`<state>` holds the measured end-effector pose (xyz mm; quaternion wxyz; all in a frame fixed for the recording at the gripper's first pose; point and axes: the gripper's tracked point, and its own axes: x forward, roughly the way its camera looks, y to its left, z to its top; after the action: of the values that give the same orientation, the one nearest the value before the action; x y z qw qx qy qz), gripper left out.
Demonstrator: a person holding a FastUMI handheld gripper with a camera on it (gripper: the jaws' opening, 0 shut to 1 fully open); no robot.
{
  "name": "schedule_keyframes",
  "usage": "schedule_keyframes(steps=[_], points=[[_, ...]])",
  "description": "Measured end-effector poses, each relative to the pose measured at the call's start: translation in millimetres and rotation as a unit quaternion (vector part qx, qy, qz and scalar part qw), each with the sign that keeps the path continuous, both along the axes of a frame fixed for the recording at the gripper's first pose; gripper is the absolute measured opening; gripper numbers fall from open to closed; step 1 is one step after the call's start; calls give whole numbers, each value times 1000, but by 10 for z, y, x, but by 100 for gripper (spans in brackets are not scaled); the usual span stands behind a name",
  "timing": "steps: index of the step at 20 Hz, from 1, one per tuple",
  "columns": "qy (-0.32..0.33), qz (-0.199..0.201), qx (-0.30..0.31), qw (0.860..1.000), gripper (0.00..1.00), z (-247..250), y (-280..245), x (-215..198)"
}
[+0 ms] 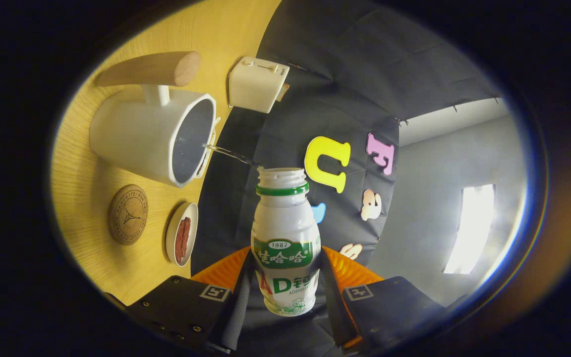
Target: Take the bottle from table, then pour the juice into the cup, finally place the bottle on the coaster
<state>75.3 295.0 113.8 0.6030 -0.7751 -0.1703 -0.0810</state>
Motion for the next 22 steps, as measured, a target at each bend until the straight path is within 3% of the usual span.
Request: schedule_keyframes(steps=[22], points=[[-8, 2, -61, 998, 69, -36, 52, 2]])
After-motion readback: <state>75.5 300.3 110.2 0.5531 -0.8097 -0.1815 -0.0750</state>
